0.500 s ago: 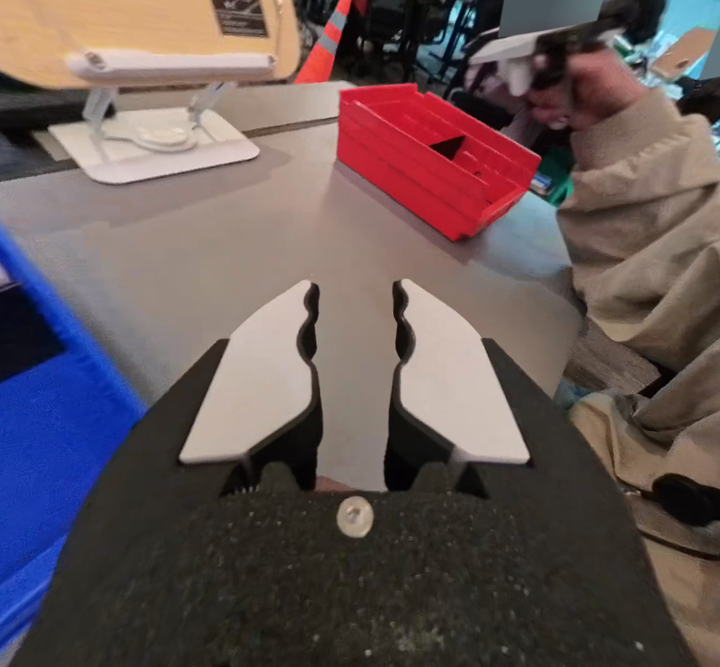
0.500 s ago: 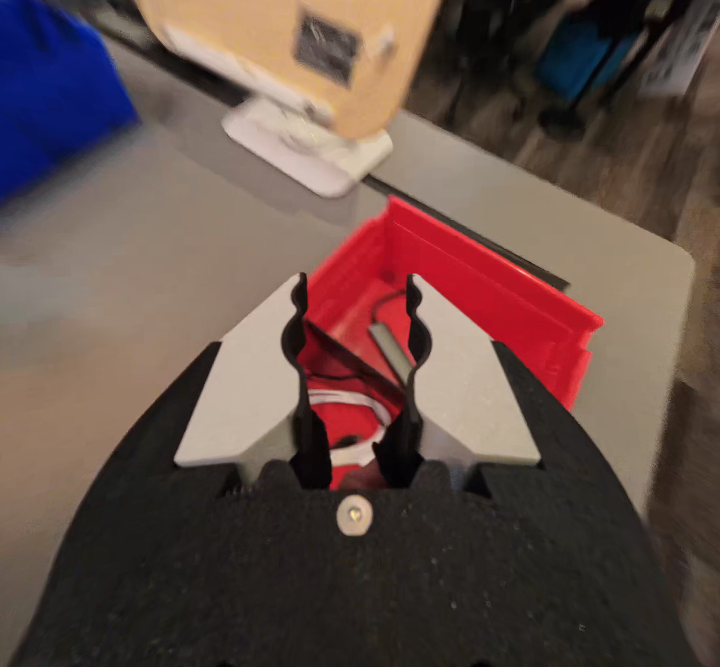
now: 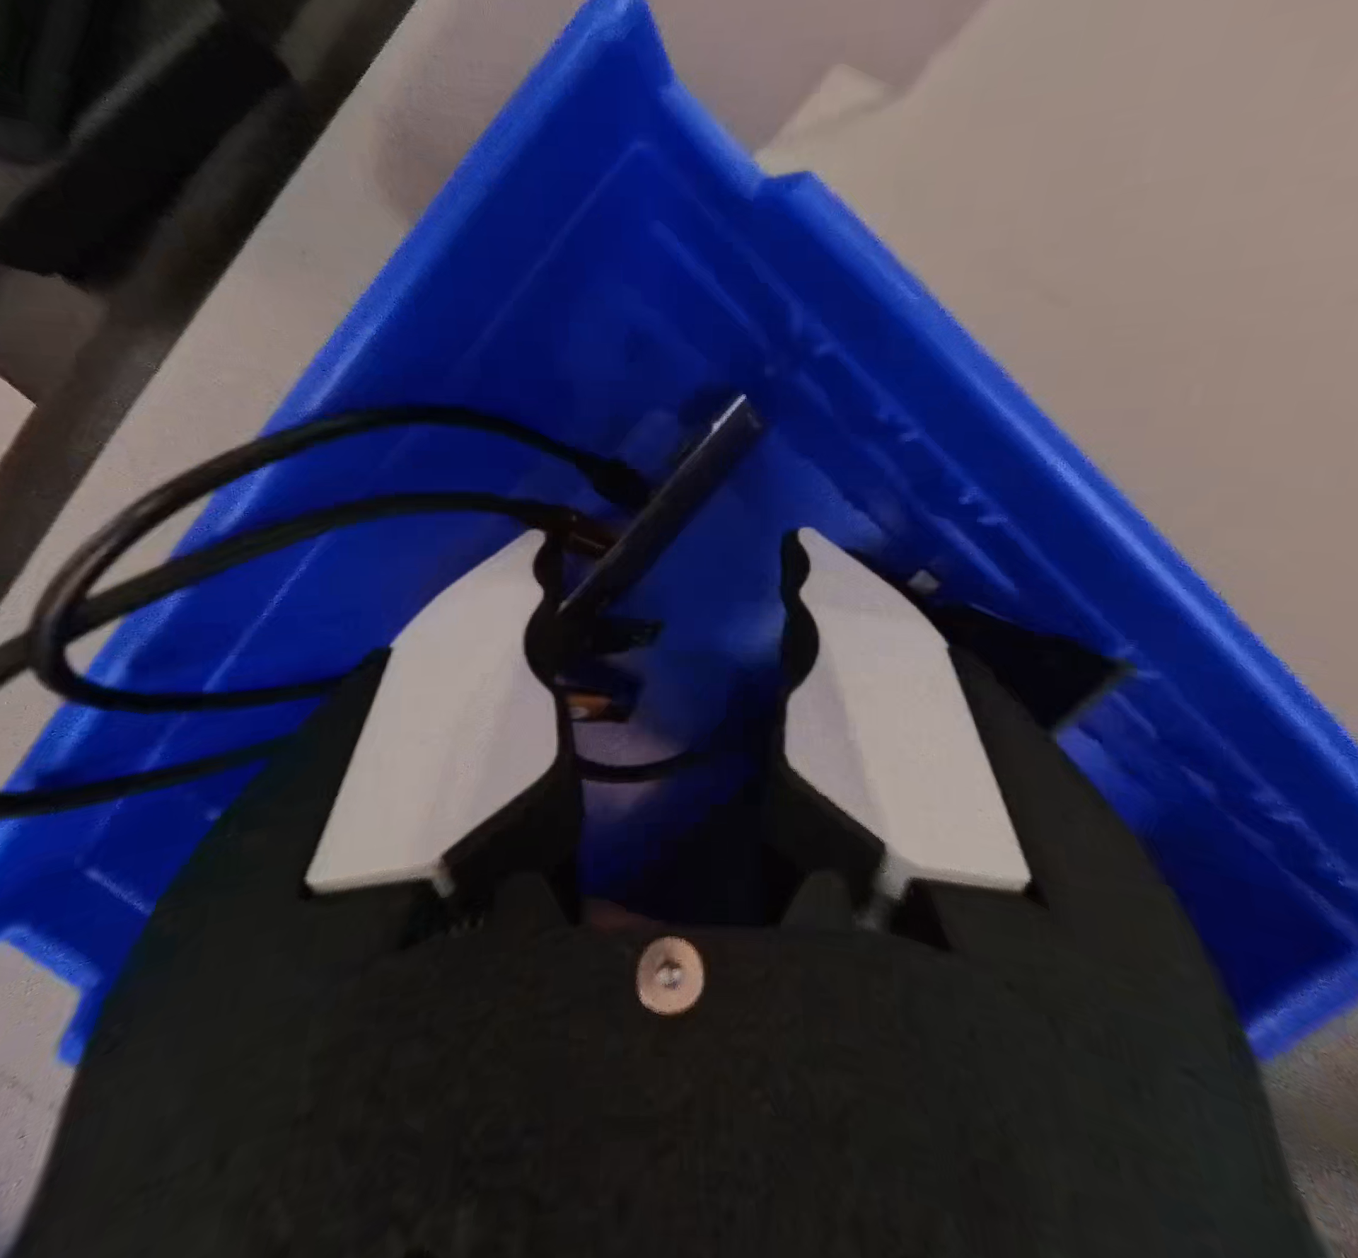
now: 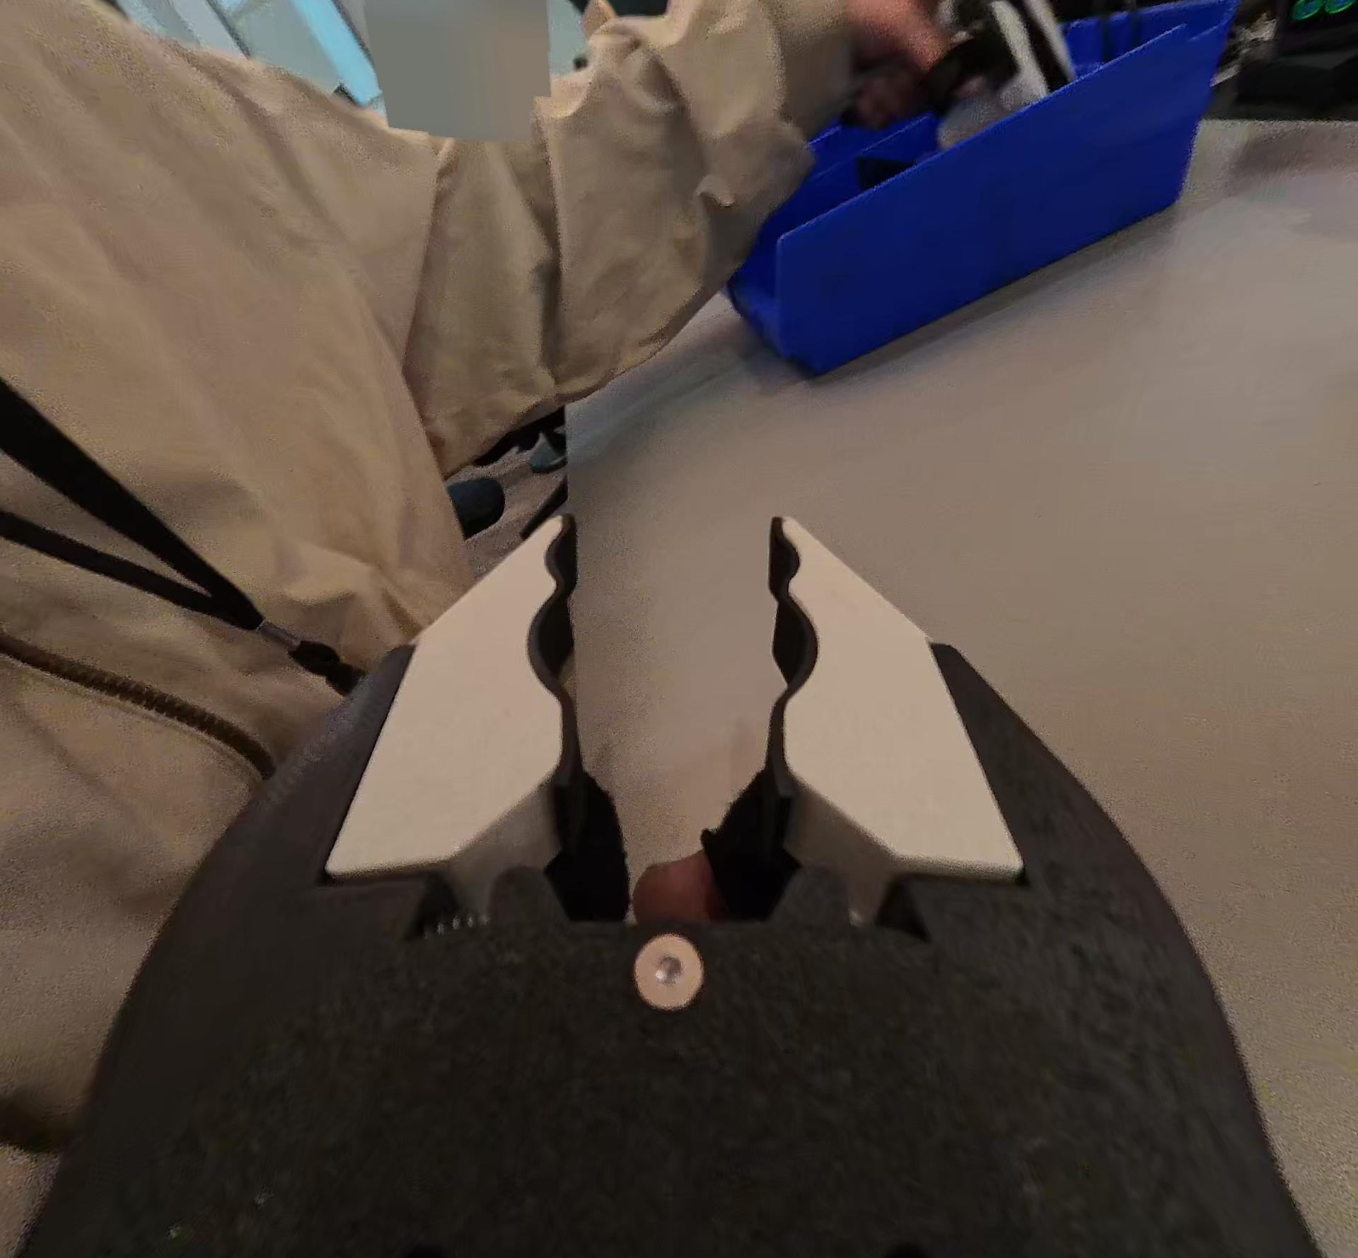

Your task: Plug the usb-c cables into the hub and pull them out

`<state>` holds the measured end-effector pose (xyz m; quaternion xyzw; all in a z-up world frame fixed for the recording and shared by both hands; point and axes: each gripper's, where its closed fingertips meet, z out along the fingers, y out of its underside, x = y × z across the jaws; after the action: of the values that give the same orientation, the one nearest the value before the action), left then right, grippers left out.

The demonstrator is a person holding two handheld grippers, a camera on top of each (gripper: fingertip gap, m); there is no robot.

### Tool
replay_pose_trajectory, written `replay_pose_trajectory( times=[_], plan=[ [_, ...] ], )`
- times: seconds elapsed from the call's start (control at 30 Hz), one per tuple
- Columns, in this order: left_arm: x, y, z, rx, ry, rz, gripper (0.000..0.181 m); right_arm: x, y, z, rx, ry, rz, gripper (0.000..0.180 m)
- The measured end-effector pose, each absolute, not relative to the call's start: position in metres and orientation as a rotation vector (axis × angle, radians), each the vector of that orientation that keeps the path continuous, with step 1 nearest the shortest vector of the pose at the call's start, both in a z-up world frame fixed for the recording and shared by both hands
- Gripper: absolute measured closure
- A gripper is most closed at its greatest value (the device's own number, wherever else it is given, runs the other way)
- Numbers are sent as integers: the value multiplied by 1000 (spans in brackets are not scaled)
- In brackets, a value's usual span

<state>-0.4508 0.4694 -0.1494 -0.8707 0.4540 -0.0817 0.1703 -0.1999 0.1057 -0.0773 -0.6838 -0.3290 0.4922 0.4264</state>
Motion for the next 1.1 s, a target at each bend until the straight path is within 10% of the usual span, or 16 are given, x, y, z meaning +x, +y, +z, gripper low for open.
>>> replay_pose_trajectory(
  times=[0.27,0.53,1.1],
  plan=[
    [-476,493,-191,-2572,1371,0,127,-193,95,-85,-1730,-831,1281,128],
    [-482,491,-170,-2340,1466,9,169,-195,93,-87,-1728,-834,1348,128],
    [-305,273,116,-1005,1698,281,171,-193,187,40,-1367,-891,392,118]
  ],
)
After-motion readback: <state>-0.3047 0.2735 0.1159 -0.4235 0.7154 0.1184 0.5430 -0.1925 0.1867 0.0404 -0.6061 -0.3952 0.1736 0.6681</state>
